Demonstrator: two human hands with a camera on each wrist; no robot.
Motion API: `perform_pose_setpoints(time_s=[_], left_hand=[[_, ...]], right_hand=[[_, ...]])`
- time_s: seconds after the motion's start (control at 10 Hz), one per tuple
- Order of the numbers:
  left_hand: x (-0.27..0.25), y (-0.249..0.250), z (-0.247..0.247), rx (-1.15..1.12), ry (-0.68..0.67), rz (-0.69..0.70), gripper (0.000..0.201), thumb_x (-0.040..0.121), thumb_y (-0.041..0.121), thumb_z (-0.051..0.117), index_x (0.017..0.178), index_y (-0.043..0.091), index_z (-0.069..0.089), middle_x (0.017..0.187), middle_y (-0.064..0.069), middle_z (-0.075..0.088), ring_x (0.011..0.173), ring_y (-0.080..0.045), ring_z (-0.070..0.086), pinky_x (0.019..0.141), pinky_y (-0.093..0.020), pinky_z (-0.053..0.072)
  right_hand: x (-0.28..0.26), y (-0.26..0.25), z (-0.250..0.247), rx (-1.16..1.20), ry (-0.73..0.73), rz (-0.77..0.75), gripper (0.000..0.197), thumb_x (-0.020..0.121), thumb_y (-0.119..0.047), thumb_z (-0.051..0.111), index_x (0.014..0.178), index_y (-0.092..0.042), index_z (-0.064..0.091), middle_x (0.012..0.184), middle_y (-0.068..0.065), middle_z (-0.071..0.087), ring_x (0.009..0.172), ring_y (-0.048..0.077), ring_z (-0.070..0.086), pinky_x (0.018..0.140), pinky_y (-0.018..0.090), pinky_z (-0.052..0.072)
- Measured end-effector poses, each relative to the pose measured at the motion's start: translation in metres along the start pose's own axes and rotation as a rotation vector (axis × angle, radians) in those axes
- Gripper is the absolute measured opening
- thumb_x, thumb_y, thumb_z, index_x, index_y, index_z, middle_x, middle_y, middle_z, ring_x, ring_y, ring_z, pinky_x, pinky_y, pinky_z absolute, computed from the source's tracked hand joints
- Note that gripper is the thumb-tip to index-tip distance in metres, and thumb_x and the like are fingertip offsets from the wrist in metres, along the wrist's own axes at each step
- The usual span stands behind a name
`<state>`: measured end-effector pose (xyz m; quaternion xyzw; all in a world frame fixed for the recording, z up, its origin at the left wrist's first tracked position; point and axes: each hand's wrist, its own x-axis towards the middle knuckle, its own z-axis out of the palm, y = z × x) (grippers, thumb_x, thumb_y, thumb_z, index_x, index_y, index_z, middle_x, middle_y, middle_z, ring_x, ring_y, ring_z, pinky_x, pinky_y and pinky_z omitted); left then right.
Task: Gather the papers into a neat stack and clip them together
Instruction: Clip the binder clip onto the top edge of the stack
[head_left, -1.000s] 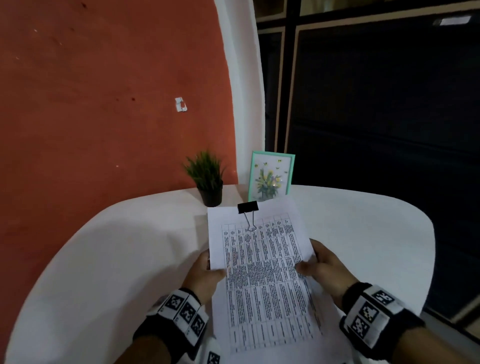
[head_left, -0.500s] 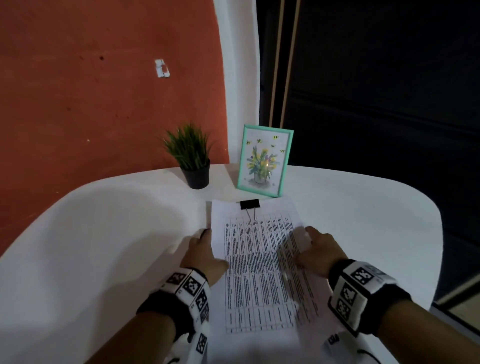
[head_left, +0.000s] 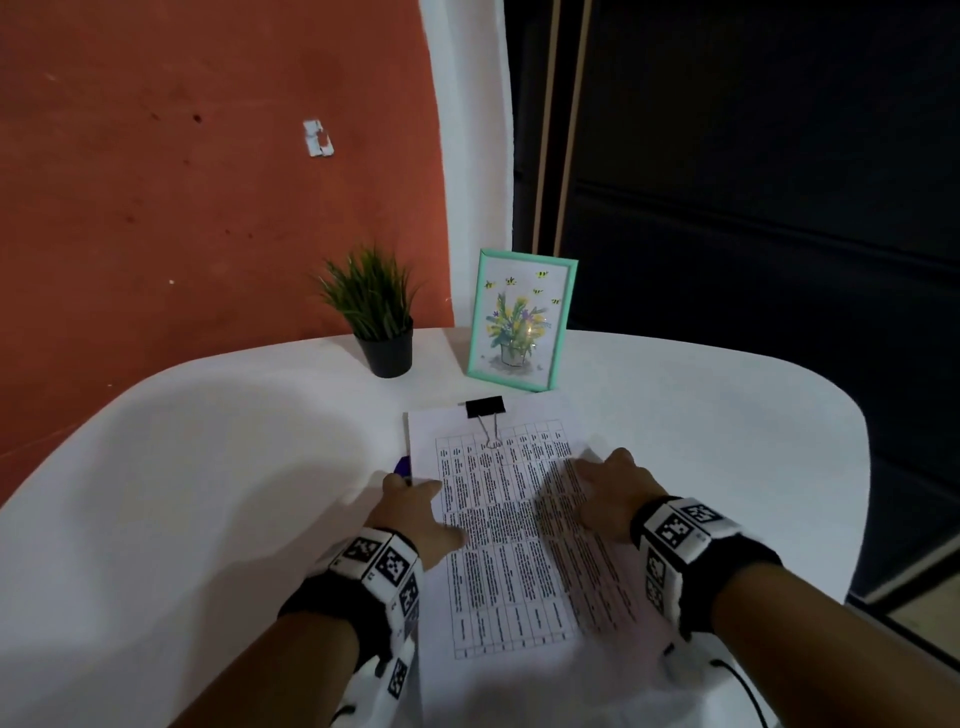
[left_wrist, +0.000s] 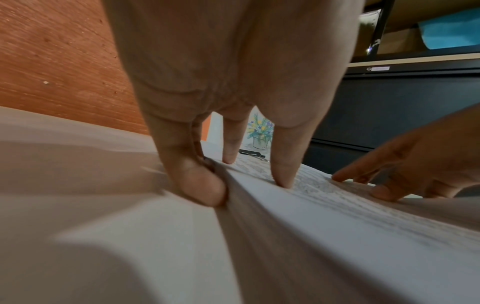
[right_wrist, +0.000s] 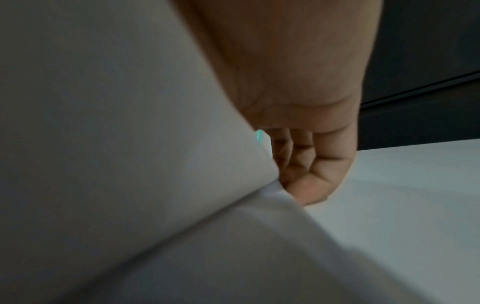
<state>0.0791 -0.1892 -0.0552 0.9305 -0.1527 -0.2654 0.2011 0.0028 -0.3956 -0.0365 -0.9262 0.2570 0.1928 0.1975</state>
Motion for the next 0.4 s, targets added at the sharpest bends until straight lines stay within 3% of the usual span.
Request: perform_pose_setpoints(time_s=[0.2,0.3,0.4], left_hand=[[-0.002,-0.002,0.003,-0.002,0.017,0.022,0.08,0.085,0.046,0.061,0.15,0.019,0.022,0.15,-0.011,0.013,0.14,-0.025,0.027,0.113,-0.027,0.024],[-0.008,-0.002,0.001,0.043,-0.007,0.019,0.079,0.088,0.047,0.056,0.151,0.019,0.016,0.156,-0.01,0.006,0.143,-0.024,0.021,0.114,-0.027,0.022],[-0.016,-0.002,-0.011,0.044,-0.012,0.028,0.079,0.09,0.042,0.055,0.151,0.019,0.012,0.159,-0.008,0.012,0.144,-0.022,0.022,0.114,-0.026,0.022]], right_hand=[[-0.003,-0.005,-0.002,-0.082,0.005,-0.03,0.049,0.087,-0.033,0.049,0.135,-0.035,0.037,0.13,0.011,0.035,0.125,0.038,0.041,0.105,0.044,0.04],[-0.009,-0.001,-0.007,-0.126,-0.002,-0.079,0.051,0.087,-0.026,0.051,0.135,-0.027,0.037,0.136,0.014,0.043,0.125,0.035,0.046,0.102,0.038,0.042],[-0.017,0.01,-0.014,-0.173,-0.001,-0.091,0.047,0.097,-0.026,0.04,0.143,-0.017,0.033,0.148,0.011,0.04,0.135,0.027,0.04,0.109,0.033,0.035]])
